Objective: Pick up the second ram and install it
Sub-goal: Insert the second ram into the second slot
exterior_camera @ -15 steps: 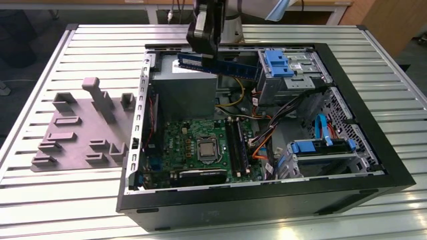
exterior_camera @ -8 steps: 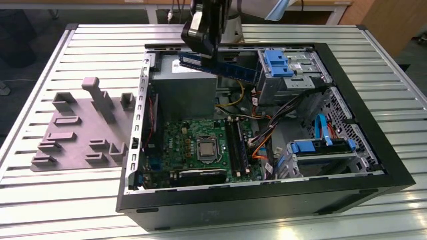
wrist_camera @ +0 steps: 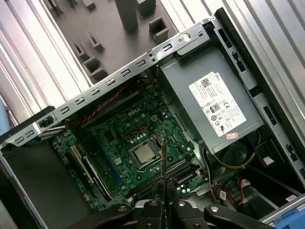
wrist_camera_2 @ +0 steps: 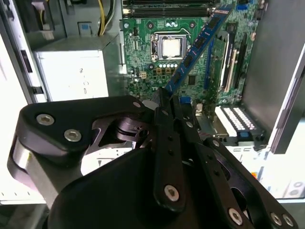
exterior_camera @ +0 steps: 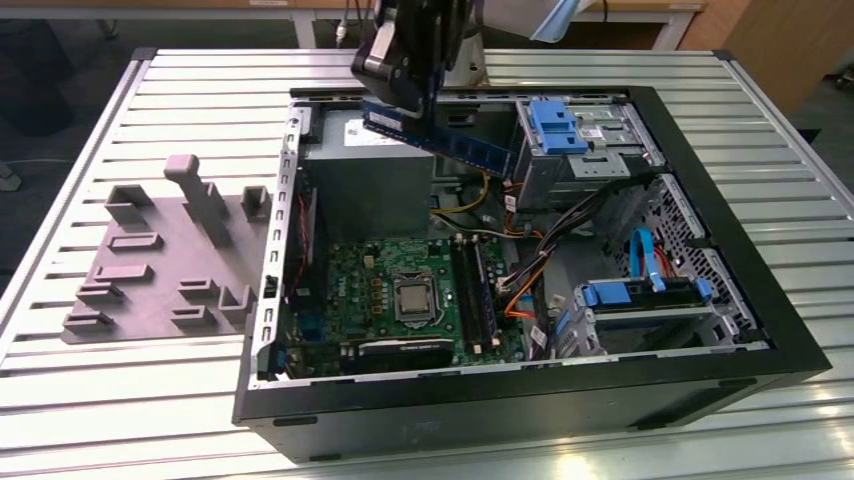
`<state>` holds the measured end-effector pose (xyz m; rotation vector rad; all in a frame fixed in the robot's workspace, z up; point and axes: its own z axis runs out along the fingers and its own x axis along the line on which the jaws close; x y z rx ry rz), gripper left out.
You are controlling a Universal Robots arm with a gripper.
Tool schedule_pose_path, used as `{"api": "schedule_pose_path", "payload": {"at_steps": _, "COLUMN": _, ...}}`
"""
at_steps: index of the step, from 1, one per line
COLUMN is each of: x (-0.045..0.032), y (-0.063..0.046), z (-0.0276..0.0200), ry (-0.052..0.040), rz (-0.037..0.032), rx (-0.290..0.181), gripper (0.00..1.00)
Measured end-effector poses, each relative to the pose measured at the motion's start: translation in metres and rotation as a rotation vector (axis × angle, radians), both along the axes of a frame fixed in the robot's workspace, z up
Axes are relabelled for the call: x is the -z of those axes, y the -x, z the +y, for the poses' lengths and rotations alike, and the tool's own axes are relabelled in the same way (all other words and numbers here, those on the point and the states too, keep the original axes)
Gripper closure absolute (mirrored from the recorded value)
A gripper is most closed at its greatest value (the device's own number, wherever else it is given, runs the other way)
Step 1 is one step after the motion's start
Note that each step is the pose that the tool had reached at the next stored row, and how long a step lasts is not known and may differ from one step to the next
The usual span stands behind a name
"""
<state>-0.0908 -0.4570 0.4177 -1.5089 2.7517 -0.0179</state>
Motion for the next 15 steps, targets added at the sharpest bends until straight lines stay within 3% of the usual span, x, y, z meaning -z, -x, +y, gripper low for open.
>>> {"api": "schedule_pose_path", "payload": {"at_steps": 3, "x": 0.0000, "y": 0.0000, "z": 0.0000, "ry": 0.0000, "rz": -0.0001, "rx": 0.022, "gripper": 0.86}}
{"api": "schedule_pose_path", "payload": {"at_steps": 15, "x": 0.0000, "y": -0.0001, "z": 0.0000, "ry": 0.0001, "rz": -0.0001, "rx": 0.025, "gripper": 0.86}}
